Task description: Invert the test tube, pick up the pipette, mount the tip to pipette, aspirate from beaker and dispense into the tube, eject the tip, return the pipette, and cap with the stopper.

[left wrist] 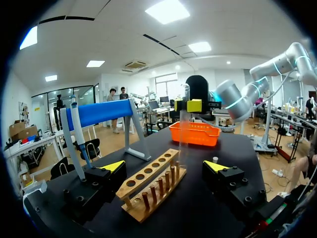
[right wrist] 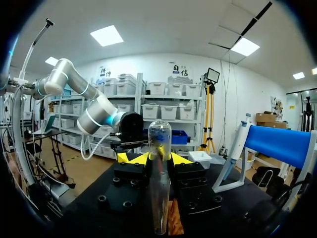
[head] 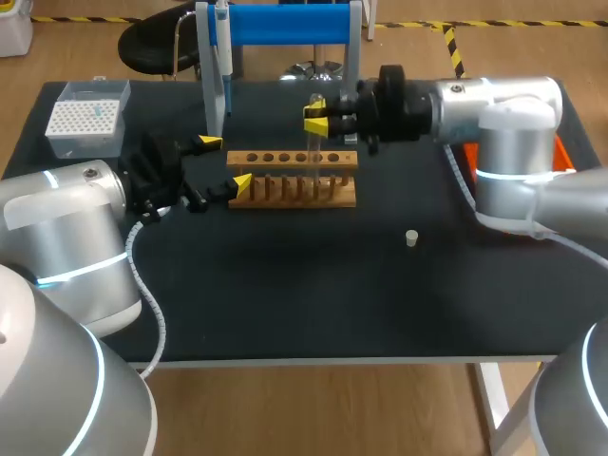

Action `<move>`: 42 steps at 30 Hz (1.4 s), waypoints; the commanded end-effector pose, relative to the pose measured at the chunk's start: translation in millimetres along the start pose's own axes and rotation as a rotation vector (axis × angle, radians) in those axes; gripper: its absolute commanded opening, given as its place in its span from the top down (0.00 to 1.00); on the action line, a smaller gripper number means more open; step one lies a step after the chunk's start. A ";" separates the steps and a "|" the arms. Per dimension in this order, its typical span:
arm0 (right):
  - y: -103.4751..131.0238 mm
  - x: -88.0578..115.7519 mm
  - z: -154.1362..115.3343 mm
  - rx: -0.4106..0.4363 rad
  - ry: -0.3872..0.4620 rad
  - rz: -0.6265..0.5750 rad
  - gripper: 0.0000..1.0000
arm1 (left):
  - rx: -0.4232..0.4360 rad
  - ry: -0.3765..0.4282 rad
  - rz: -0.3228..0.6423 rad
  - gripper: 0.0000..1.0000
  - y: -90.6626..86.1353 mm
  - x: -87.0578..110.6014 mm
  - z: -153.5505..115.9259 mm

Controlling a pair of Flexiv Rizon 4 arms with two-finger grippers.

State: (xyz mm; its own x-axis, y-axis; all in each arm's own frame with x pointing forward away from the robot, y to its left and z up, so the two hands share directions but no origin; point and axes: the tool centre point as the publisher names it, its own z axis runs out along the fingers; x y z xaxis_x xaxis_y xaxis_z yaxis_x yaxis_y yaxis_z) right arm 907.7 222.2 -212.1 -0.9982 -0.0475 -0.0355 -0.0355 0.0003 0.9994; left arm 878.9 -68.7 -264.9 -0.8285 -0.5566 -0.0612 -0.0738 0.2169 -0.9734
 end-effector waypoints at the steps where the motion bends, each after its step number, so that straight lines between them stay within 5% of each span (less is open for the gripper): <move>1: 4.9 15.2 -7.2 0.008 -0.022 -0.002 1.00 | 0.002 -0.007 0.001 0.00 1.0 1.3 1.9; 8: 7.0 33.6 -9.5 0.017 -0.025 -0.007 1.00 | 0.002 -0.007 0.001 0.00 1.0 1.3 1.9; 30: 7.0 33.6 -9.5 0.017 -0.025 -0.007 1.00 | 0.002 -0.007 0.001 0.00 1.0 1.3 1.9; 35: -0.9 20.2 -8.6 0.063 -0.049 0.351 1.00 | 0.002 -0.007 0.001 0.00 1.0 1.3 1.9; 42: -2.0 2.5 -15.4 -0.021 -0.051 0.940 1.00 | 0.002 -0.007 0.001 0.00 1.0 1.3 1.9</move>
State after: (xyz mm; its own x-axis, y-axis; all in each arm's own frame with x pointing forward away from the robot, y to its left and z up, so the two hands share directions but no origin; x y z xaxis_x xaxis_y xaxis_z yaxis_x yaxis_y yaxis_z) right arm 897.1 208.3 -214.6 -0.9521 0.0208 0.3050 0.3055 0.0322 0.9516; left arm 878.9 -68.7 -264.9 -0.8286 -0.5565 -0.0611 -0.0739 0.2170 -0.9734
